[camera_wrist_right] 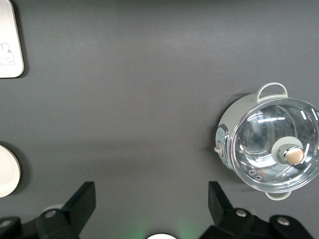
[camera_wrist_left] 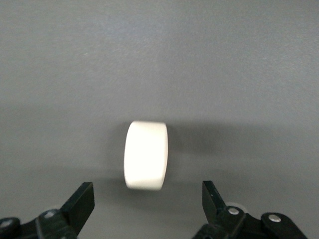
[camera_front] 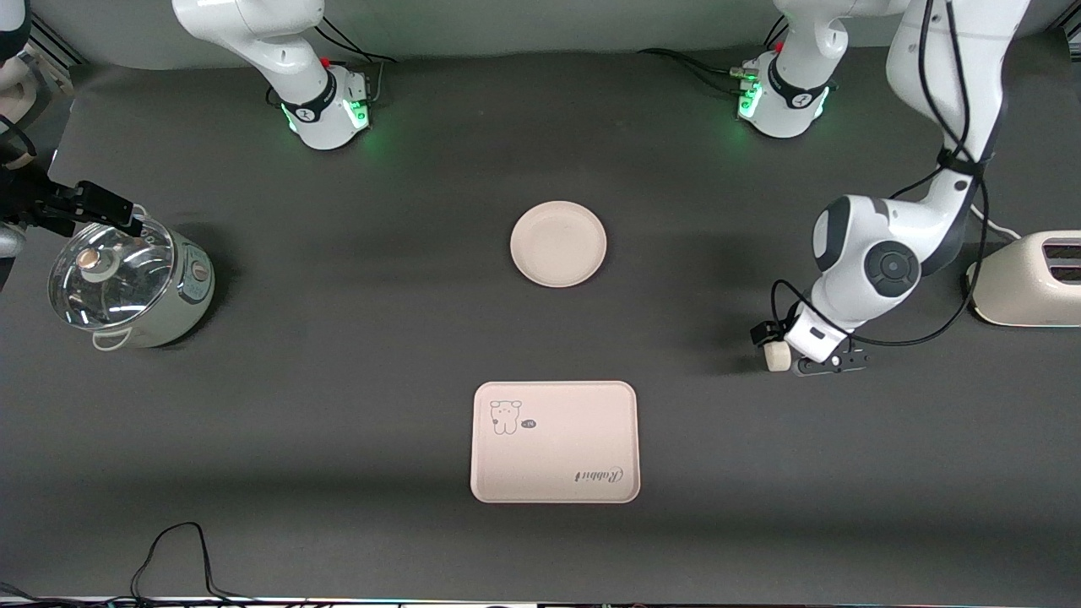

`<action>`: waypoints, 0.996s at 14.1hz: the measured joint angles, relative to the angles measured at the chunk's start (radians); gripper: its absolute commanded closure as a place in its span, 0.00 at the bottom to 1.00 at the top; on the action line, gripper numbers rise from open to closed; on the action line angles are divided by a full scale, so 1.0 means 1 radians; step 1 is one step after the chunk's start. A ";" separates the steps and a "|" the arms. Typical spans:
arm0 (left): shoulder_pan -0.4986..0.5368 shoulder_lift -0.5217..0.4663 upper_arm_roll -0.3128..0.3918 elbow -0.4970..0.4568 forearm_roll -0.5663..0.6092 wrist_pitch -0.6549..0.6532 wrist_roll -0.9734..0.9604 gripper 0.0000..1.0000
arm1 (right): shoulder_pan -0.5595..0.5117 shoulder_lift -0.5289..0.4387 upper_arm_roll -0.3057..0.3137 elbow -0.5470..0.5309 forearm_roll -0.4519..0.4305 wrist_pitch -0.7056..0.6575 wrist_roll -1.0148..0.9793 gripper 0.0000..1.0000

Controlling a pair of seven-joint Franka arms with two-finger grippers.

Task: Place bun in plate and plate on tray
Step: 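Lower the left gripper onto the white bun and grasp it, then carry the bun with the left gripper over the round plate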

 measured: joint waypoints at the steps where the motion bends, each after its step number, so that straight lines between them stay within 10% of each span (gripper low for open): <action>1: 0.003 0.024 0.000 0.000 0.000 0.033 0.005 0.10 | 0.000 0.000 0.000 0.000 0.000 0.000 0.000 0.00; 7: 0.023 0.059 -0.001 0.006 0.000 0.070 0.025 0.86 | 0.000 0.000 0.000 0.000 0.000 0.000 0.000 0.00; 14: 0.023 -0.049 -0.002 0.040 -0.001 -0.119 0.023 0.84 | 0.000 0.000 0.000 0.000 0.000 0.000 0.000 0.00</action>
